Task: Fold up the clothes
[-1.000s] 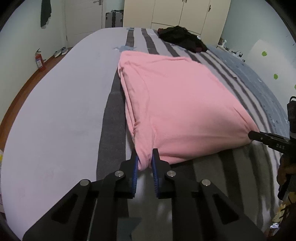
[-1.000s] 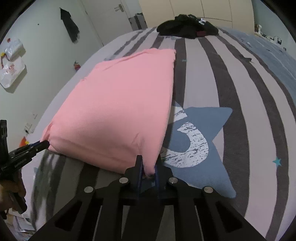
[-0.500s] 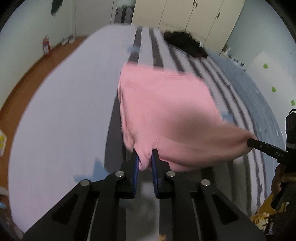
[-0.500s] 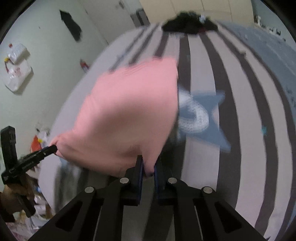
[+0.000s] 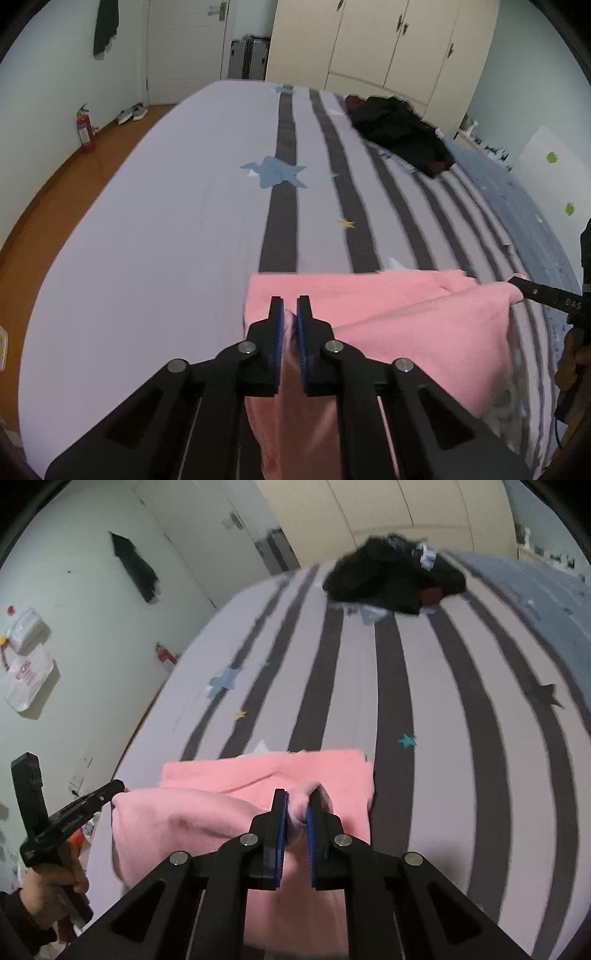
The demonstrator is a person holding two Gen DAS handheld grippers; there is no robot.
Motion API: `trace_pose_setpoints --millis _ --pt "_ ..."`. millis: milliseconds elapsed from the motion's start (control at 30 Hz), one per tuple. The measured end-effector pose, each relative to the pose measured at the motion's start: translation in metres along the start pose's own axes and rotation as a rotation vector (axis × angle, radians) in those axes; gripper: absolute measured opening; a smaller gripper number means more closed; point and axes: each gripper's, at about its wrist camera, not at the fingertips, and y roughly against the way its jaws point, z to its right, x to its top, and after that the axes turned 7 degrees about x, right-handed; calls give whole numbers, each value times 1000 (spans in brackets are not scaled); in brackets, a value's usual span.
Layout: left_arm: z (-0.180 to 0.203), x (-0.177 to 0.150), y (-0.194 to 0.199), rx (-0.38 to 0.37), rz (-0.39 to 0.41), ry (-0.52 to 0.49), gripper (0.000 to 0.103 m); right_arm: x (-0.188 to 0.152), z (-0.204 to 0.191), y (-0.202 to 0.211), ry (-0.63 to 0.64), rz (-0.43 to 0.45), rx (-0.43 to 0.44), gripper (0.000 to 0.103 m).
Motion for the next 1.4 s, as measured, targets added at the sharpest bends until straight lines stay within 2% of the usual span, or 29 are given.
trace_pose_setpoints --millis 133,267,367,400,433,500,600,767,800,933,1000,1067,1100,1167,1200,1400 --pt "0 10 -26 -21 -12 11 5 22 22 -37 -57 -63 11 9" --pt "-23 6 -20 -36 1 122 8 35 40 -60 -112 -107 32 12" --pt "-43 1 -11 -45 16 197 33 31 42 -51 -102 -87 54 18" --pt "-48 -2 -6 -49 19 211 45 28 43 -43 -97 -61 46 30" --pt "-51 -8 0 -56 27 218 52 25 43 -35 -92 -34 37 48" --pt "-50 -17 7 -73 31 199 55 19 50 -19 -113 18 44 59" --pt "-40 -23 -1 -87 3 129 55 10 50 -8 -87 39 44 59" --pt "-28 -20 -33 -123 -63 87 54 2 32 -36 47 -32 -3 59" --pt "-27 -19 -38 -132 -72 82 51 3 30 -39 65 -28 -11 59" --pt "-18 -14 -47 -157 -72 30 26 11 24 -47 121 -2 -44 58" --pt "-15 -13 -49 -162 -71 10 20 18 26 -52 115 22 -31 58" --pt "-13 -15 -47 -163 -63 -6 16 22 25 -59 123 7 -28 50" --pt "-12 -15 -46 -165 -56 -11 13 23 24 -63 133 -10 -30 34" --pt "-11 -14 -39 -167 -28 -26 11 24 23 -70 149 -30 -41 25" --pt "-9 -13 -35 -164 -15 -34 11 24 22 -70 156 -24 -45 14" --pt "-2 0 -31 -156 39 -66 10 23 17 -58 151 19 -98 12"
